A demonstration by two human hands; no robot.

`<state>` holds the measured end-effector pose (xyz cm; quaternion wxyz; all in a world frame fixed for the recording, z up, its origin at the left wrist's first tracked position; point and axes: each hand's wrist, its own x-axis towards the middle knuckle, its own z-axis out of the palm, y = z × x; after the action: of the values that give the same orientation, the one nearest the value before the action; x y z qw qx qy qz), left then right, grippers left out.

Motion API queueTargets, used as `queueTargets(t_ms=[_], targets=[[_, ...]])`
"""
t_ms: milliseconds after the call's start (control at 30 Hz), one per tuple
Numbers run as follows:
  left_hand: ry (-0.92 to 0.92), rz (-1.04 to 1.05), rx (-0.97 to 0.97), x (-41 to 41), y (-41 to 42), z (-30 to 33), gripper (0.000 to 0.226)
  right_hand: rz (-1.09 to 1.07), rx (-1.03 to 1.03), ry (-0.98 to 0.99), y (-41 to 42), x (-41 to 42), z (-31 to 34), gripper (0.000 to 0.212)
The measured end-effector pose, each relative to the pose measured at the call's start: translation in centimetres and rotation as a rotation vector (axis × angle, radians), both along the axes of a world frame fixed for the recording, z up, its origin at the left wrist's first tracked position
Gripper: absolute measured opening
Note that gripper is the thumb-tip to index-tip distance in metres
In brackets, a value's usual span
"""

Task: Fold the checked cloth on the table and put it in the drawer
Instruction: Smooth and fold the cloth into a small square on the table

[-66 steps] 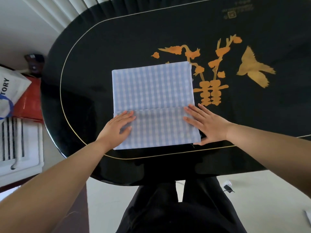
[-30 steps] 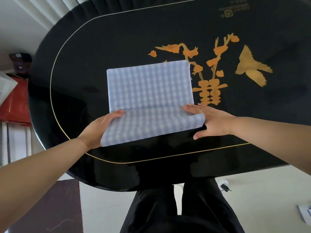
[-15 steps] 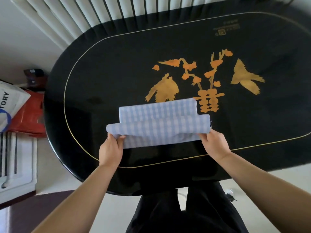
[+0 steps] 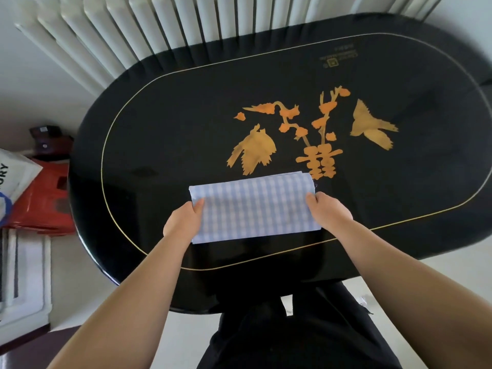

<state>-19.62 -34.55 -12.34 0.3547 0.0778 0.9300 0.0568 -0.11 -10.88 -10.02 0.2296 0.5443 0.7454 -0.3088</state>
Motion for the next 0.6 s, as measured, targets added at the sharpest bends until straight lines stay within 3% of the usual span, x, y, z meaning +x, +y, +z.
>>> queueTargets(t_ms=[100, 233, 333, 433, 600], targets=[[-0.006, -0.059, -0.112, -0.9, 0.5, 0.2, 0.06, -0.194, -0.001, 0.058, -0.3, -0.6, 0.2, 0.031], [0.079, 0.064, -0.056, 0.7, 1.7, 0.6, 0.049, -0.443, -0.055, 0.09, -1.1, -1.8, 0.0, 0.064], [-0.009, 0.196, 0.03, 1.0, 2.5, 1.0, 0.059, -0.576, -0.215, 0.096, -0.7, -2.7, 0.3, 0.08], [-0.151, 0.335, 0.059, 0.5, 2.9, 1.7, 0.076, -0.681, -0.384, 0.147, 0.2, -1.8, 0.7, 0.065], [-0.311, 0.672, 0.222, 2.4, 3.8, 2.7, 0.074, -0.737, -0.488, 0.4, 1.8, 2.8, 1.1, 0.023]])
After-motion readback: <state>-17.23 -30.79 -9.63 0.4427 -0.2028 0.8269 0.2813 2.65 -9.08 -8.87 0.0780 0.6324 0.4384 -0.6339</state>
